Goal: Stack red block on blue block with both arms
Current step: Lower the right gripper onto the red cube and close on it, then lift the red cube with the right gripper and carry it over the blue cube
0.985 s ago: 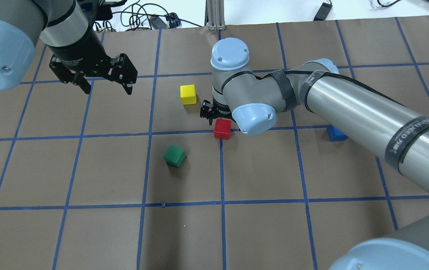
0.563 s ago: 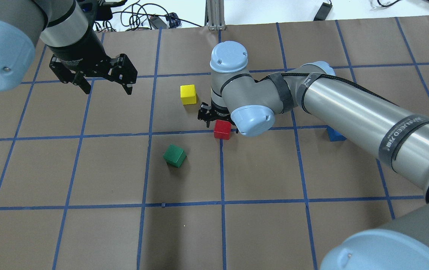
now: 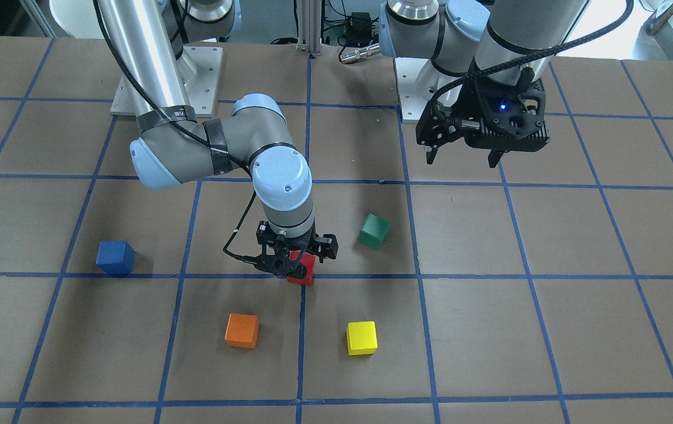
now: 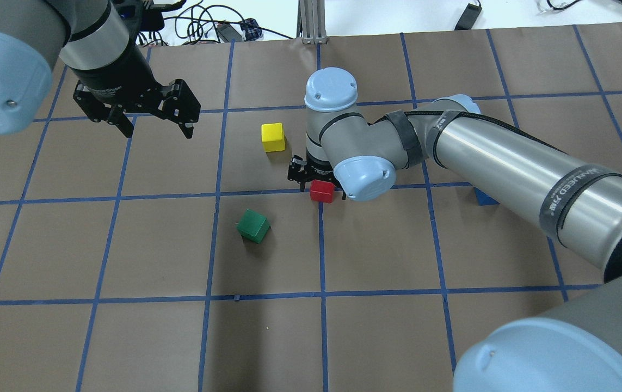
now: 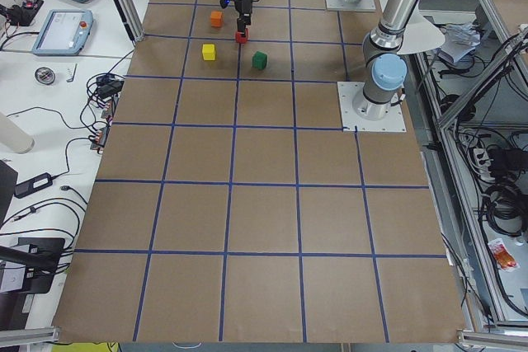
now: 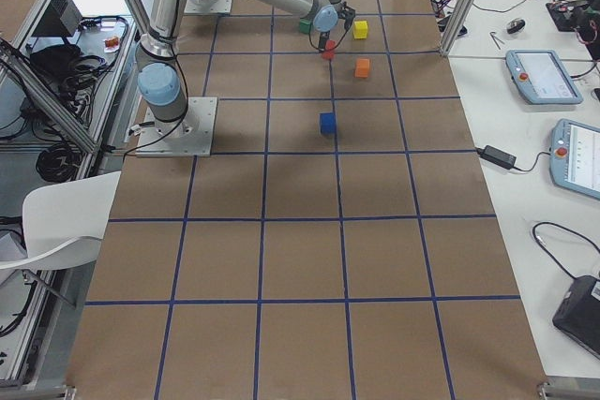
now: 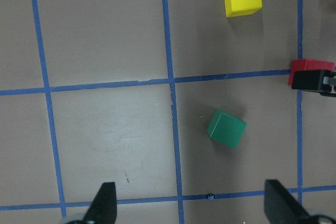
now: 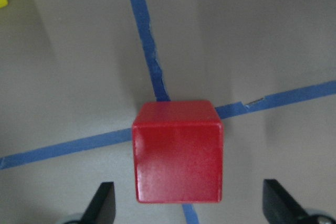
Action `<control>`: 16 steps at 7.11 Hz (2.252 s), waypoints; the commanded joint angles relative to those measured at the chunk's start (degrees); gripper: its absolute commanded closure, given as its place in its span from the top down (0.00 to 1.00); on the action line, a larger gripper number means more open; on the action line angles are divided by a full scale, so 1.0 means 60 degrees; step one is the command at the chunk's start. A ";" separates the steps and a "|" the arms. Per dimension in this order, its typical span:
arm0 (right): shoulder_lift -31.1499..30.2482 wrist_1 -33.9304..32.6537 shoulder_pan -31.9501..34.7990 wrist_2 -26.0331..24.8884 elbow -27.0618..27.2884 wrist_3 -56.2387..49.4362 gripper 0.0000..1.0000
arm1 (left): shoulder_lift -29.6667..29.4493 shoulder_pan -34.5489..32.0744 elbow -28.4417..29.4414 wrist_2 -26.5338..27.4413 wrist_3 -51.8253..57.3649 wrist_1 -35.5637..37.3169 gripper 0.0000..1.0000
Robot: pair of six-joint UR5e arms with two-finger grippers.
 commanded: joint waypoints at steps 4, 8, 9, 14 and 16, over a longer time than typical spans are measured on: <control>0.0186 -0.0035 0.0000 0.0005 -0.0043 0.0029 0.14 | 0.0045 -0.0005 -0.0051 0.0008 0.0015 0.0017 1.00; -0.1157 0.1696 -0.0422 -0.0053 -0.0450 -0.0392 0.00 | 0.0045 -0.0005 -0.0065 0.0008 0.0000 0.0017 1.00; -0.1452 0.2839 -0.0874 -0.0141 -0.0946 -0.0932 0.00 | 0.0045 -0.0005 -0.0065 0.0022 0.0015 0.0017 1.00; -0.2627 0.4125 -0.3641 -0.0244 -0.0850 -0.5260 0.00 | 0.0045 -0.0005 -0.0065 0.0008 0.0015 0.0002 1.00; -0.2598 0.3965 -0.4813 -0.0244 -0.0121 -0.6949 0.00 | 0.0045 0.0009 -0.0065 0.0008 0.0015 0.0002 1.00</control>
